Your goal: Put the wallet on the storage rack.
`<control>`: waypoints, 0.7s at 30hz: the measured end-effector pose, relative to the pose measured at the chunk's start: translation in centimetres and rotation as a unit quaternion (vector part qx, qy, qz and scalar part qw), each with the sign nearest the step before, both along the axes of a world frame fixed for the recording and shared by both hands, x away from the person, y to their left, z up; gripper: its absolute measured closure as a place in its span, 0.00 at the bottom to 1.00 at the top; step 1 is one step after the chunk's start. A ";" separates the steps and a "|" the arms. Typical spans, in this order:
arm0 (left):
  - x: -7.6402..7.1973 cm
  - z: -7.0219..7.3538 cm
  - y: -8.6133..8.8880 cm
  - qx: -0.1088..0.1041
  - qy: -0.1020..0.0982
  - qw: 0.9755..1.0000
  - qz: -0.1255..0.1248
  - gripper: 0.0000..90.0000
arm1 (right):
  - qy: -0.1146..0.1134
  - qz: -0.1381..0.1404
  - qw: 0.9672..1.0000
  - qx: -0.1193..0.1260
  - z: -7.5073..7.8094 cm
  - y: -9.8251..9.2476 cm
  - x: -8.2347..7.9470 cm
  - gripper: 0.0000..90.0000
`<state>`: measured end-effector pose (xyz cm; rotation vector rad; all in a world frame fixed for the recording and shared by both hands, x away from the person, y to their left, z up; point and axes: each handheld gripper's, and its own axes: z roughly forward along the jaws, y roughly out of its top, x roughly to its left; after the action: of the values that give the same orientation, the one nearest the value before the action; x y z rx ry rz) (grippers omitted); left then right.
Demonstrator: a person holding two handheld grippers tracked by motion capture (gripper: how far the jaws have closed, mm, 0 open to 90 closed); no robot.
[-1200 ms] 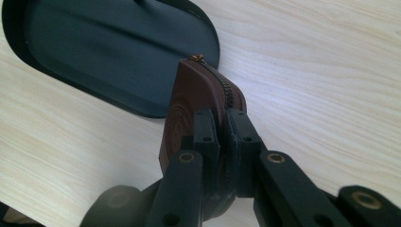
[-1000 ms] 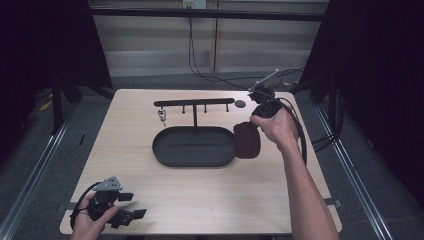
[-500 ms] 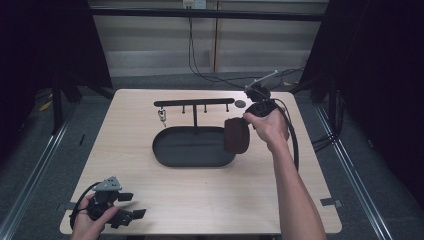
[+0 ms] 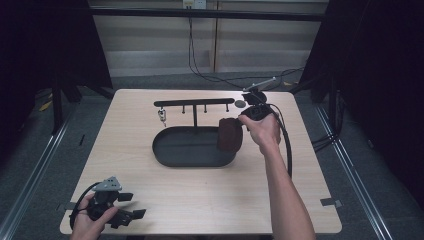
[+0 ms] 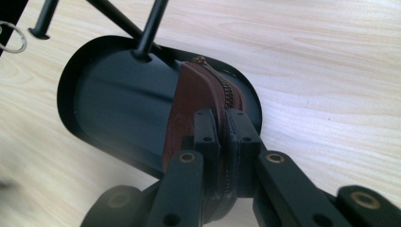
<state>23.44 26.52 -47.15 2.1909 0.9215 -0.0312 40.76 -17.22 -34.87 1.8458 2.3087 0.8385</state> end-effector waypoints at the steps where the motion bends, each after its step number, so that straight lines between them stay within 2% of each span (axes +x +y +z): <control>1: 0.0 0.0 0.0 0.001 0.000 1.000 -0.001 0.20 | -0.003 0.000 1.000 0.001 -0.2 0.0 0.1 0.94; 8: 0.0 0.0 0.0 0.001 0.000 1.000 0.001 0.20 | -0.004 -0.006 1.000 0.020 -1.4 0.1 0.4 0.94; 16: 0.0 0.0 0.0 0.002 0.000 1.000 0.000 0.20 | 0.008 -0.006 0.999 0.045 -4.0 0.8 0.9 0.94; 21: 0.0 0.0 0.0 0.002 0.000 1.000 0.000 0.20 | 0.003 -0.002 0.998 0.061 -5.1 1.1 1.0 0.94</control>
<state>23.46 26.55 -47.19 2.1939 0.9231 -0.0302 41.80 -16.13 -39.98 1.9029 2.3038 0.9966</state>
